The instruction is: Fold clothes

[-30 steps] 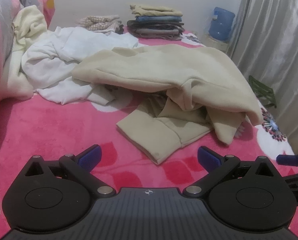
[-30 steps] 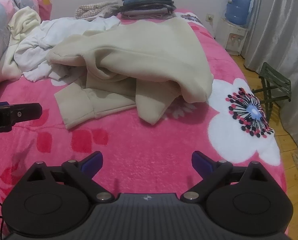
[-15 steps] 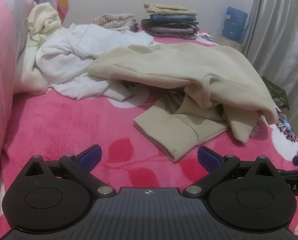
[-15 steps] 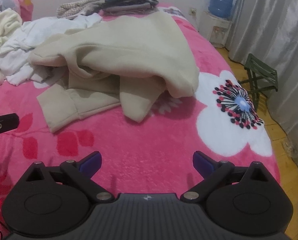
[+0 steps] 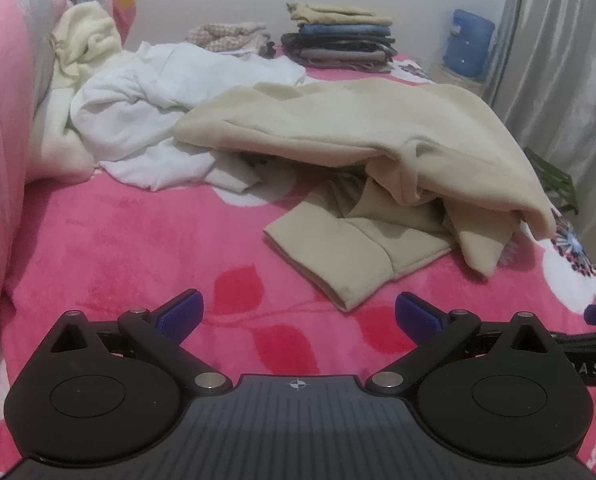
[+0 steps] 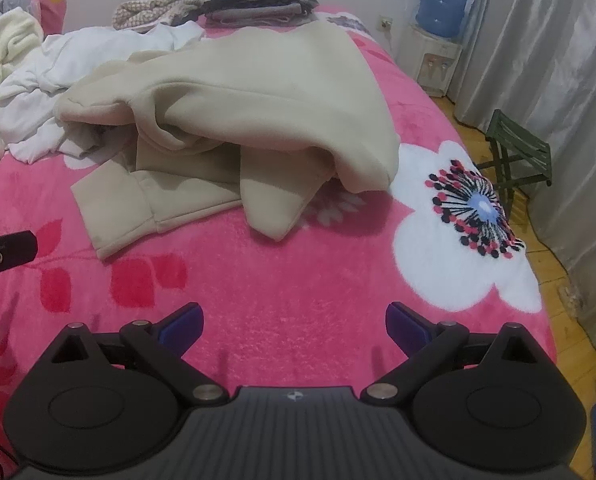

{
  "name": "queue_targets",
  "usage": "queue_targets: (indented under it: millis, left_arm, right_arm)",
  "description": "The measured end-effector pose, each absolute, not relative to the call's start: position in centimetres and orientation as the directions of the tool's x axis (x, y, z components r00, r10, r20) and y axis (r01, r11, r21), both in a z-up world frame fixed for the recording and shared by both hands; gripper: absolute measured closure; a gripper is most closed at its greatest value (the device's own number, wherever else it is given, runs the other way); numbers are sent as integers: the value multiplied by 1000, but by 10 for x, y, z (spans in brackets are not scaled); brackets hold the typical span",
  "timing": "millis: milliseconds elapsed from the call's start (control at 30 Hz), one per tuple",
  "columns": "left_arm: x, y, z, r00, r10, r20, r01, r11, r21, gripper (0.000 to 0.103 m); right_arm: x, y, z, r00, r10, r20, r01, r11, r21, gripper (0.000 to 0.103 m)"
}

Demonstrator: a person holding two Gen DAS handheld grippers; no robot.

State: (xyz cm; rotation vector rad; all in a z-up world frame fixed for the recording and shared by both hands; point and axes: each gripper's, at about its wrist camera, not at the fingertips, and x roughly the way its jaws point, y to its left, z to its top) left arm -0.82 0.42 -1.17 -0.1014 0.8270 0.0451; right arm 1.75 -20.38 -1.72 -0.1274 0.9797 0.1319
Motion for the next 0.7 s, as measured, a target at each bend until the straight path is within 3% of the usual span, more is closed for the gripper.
queue_targets:
  millis: [433,700]
  left_arm:
    - [-14,0,-23,631,-13,-776,-71,995,-74,0]
    - [-14,10,-25,628,20,-778,-146,985,-93,0]
  right_arm:
    - [16,-204,-17,549,59,-834,-167,985,-40,3]
    - [14,-203,-15,551,62,-832,-172,984,-40,3]
